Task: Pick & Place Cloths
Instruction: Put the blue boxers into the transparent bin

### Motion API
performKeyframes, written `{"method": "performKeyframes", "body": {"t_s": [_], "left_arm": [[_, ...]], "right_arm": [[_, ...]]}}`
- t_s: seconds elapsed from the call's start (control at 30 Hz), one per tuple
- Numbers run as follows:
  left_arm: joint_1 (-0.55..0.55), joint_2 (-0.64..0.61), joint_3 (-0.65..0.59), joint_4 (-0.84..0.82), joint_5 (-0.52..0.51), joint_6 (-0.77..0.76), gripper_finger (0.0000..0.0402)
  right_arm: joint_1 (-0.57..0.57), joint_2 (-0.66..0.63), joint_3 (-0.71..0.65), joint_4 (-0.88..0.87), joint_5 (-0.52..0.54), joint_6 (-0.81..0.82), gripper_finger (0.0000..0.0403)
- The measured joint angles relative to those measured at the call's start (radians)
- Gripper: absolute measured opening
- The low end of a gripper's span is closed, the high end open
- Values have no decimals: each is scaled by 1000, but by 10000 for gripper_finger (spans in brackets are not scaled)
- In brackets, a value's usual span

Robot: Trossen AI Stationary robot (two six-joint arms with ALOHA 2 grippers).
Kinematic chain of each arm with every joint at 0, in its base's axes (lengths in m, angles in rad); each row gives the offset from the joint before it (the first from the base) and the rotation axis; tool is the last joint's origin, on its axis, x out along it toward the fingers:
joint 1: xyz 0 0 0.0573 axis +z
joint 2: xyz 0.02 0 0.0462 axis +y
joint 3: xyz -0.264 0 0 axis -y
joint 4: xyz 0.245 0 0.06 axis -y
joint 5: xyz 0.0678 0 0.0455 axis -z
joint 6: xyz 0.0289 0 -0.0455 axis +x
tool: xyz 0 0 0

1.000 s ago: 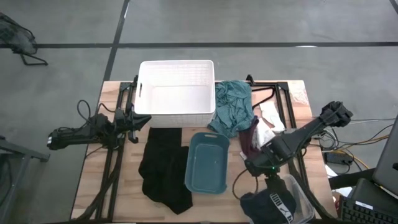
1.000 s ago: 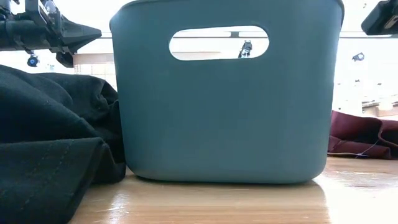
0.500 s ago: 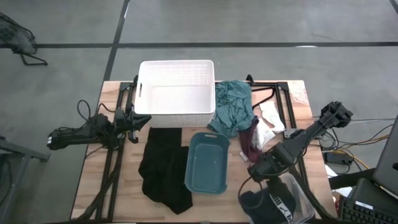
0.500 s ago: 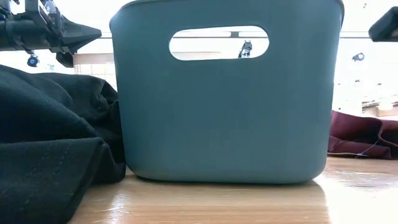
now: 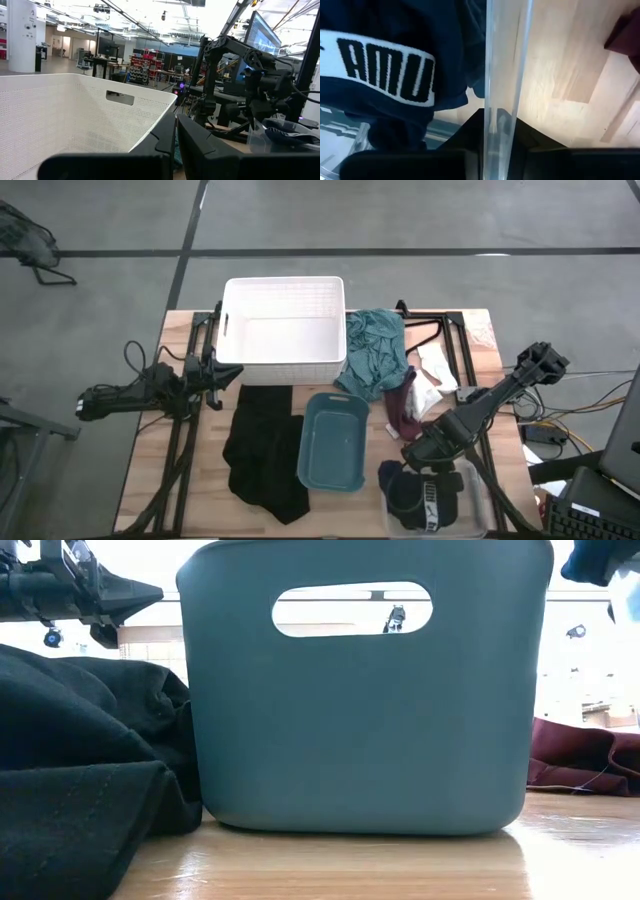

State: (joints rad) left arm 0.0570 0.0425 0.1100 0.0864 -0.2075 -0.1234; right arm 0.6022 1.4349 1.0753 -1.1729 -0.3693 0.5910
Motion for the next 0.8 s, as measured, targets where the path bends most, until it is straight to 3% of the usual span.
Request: {"method": "performKeyframes", "body": {"t_s": [0.33,0.7,0.8], "left_arm": [[0,0,0,0,0,0,23],[0,0,0,-1,0,0,23],[0,0,0,-2,0,0,23]], "right_arm": [[0,-60,39,-81,7,43,58],[-13,-154,84,-84,84,156,133],[-23,-175,84,-3,88,153,150]]}}
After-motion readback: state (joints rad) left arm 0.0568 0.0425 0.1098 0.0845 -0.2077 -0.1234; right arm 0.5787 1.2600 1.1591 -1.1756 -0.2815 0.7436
